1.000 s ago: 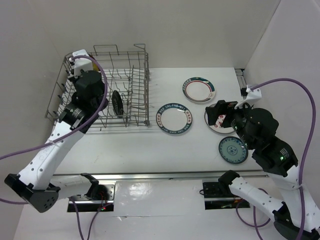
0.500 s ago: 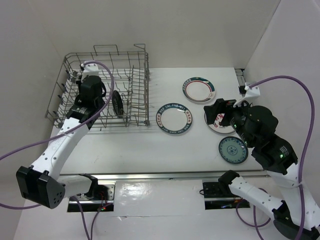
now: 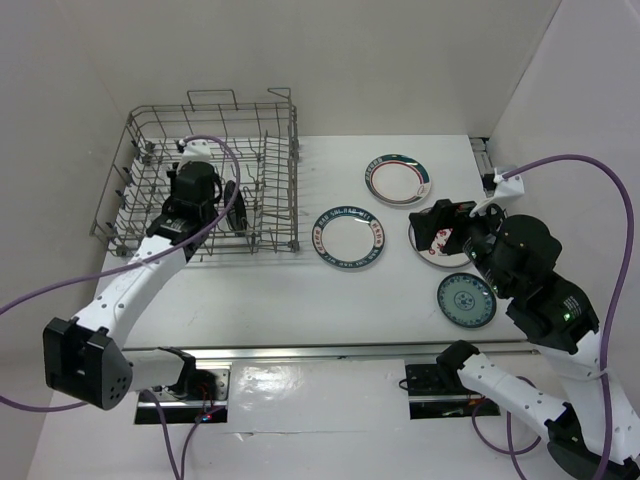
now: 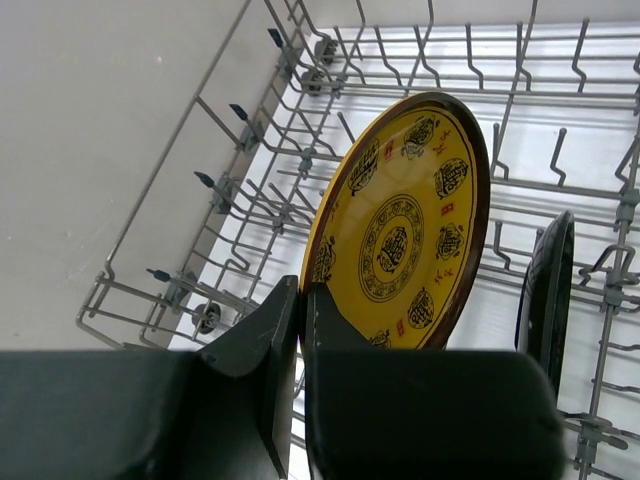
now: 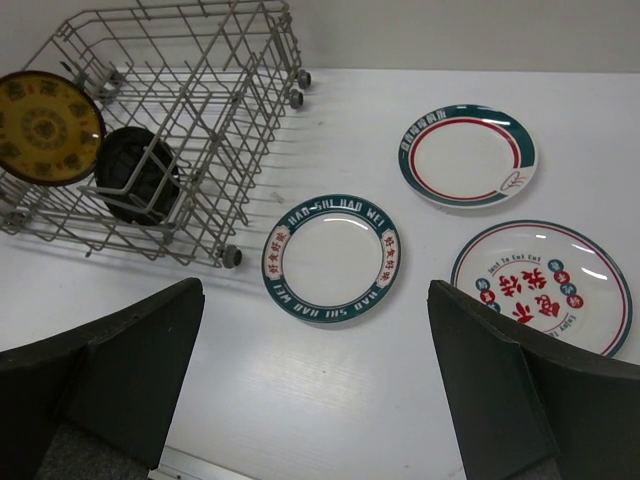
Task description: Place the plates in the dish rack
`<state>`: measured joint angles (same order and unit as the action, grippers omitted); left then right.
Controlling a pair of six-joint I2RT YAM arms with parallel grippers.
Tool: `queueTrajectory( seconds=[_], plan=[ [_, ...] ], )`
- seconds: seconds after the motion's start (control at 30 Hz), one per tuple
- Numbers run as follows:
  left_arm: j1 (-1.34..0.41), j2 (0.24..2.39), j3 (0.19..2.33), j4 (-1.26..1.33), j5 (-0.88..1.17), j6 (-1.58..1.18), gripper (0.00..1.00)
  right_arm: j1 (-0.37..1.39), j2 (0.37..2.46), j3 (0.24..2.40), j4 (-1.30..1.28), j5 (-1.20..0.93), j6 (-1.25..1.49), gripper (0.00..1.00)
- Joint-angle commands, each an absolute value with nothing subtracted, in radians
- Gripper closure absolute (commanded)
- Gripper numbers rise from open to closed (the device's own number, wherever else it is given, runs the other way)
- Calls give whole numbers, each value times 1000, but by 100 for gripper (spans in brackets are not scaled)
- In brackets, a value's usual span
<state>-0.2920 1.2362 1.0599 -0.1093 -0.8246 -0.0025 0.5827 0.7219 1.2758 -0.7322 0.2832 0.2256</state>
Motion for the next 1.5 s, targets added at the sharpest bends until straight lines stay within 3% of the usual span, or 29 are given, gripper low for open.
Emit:
queueTrajectory(
  seconds=[0.0, 0.8, 0.87, 0.93, 1.17, 1.2, 1.3, 1.37, 1.47],
  plan=[
    [-301, 1259, 1054, -3, -844, 14, 100, 581, 716, 1279, -692, 281, 210, 0],
    [-328, 1423, 1127, -160, -900, -86, 98, 620, 707, 1270, -692, 299, 210, 0],
    [-328, 1424, 1137, -170, -900, -95, 83, 620, 707, 1270, -692, 299, 210, 0],
    [-328, 1424, 1137, -182, -910, -106, 55, 620, 698, 1270, -692, 299, 210, 0],
    [-359, 1321, 1167, -212, -899, -126, 15, 620, 698, 1270, -692, 299, 210, 0],
    [-368, 1263, 1176, -225, -929, -126, 1, 620, 698, 1270, -701, 299, 210, 0],
    [-406, 1137, 1230, -302, -930, -204, 0, 620, 698, 1270, -701, 308, 210, 0],
    [-452, 971, 1239, -376, -823, -302, 0, 620, 698, 1270, -701, 308, 210, 0],
    [-494, 750, 1178, -393, -455, -464, 0, 620, 680, 1250, -683, 327, 210, 0]
  ],
)
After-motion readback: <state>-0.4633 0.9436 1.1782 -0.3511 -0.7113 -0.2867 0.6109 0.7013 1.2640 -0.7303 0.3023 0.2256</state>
